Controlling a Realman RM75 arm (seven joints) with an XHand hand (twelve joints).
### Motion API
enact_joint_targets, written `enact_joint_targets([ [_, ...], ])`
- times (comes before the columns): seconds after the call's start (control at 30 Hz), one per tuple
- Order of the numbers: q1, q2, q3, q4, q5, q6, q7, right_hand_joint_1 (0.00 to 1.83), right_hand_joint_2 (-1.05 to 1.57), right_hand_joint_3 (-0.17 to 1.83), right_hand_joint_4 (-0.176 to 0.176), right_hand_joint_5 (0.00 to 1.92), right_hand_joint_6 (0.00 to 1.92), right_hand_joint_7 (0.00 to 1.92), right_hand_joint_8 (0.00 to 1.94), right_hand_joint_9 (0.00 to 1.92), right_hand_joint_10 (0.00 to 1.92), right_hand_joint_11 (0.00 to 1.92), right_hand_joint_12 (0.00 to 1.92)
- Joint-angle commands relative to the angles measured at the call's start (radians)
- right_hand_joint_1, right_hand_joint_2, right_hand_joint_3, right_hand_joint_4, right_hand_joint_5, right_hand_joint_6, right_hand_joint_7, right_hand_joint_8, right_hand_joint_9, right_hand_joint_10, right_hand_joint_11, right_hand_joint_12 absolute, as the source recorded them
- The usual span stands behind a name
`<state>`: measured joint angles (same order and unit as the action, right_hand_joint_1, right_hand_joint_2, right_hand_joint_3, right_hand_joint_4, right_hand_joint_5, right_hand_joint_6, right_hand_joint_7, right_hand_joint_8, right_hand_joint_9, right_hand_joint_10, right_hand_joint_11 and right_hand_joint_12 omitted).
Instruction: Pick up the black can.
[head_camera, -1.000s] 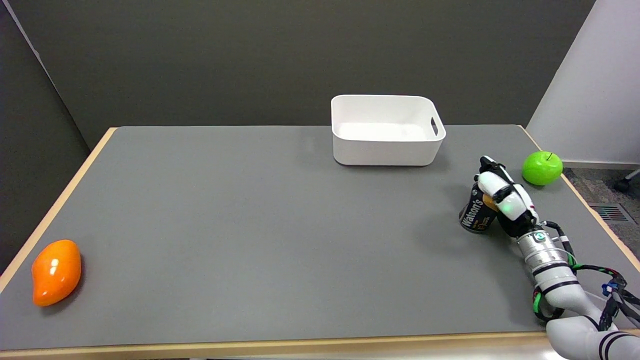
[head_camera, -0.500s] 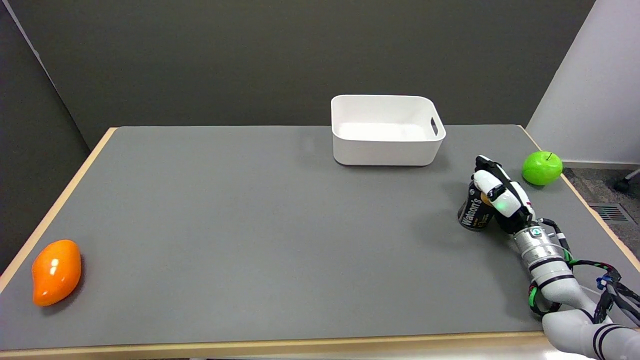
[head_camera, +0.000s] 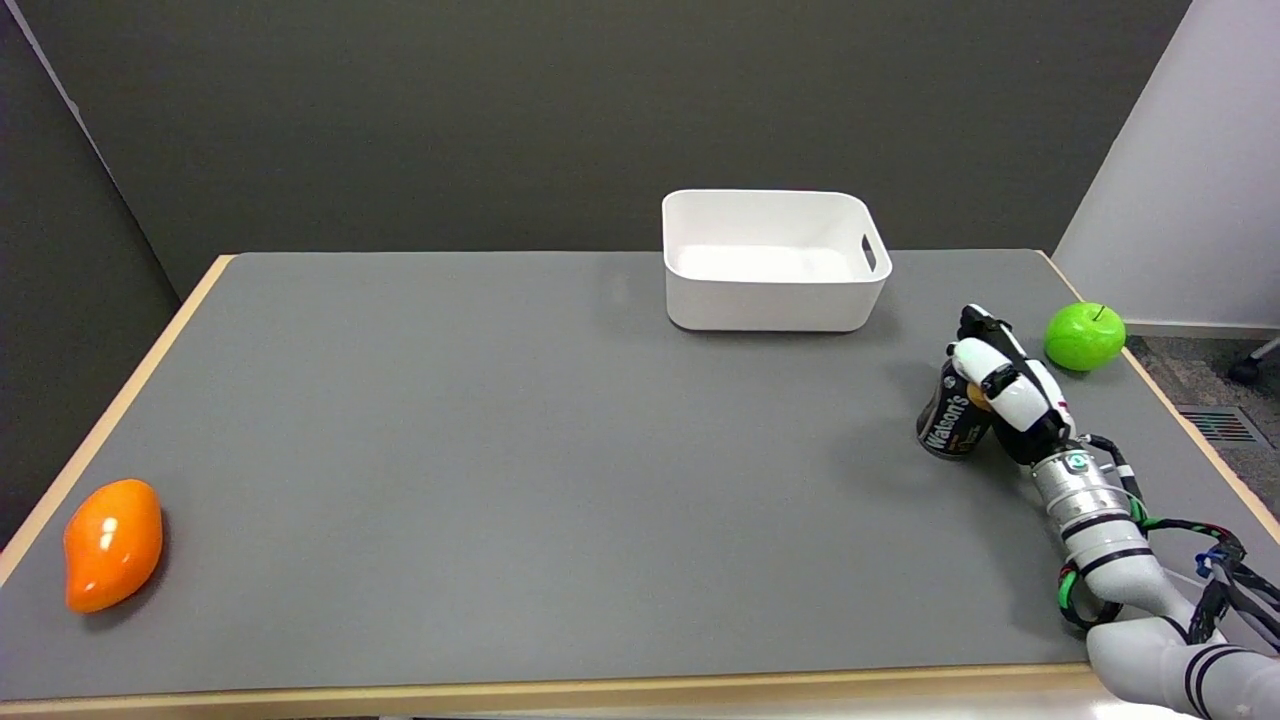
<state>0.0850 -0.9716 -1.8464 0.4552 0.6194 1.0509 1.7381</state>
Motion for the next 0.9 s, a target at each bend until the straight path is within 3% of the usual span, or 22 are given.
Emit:
enact_joint_targets([
  [0.03,-0.014,-0.002,-0.007,-0.044,-0.004,0.148,0.056,0.42,0.53,0.91,-0.083,0.03,0.23,0.0,0.09,0.0,0.11,0.0,0.53],
  [0.1,-0.018,-0.003,-0.007,-0.044,-0.004,0.17,0.056,0.42,0.53,0.91,-0.091,0.04,0.17,0.0,0.07,0.0,0.03,0.0,0.45],
  [0.53,-0.03,-0.002,-0.026,-0.032,-0.08,0.208,0.058,0.38,0.53,0.86,-0.122,0.03,0.06,0.0,0.0,0.0,0.0,0.0,0.17],
  [0.9,-0.03,-0.007,-0.078,-0.032,-0.08,0.169,0.07,0.43,0.55,0.86,-0.128,0.0,0.08,0.0,0.0,0.0,0.0,0.0,0.09],
])
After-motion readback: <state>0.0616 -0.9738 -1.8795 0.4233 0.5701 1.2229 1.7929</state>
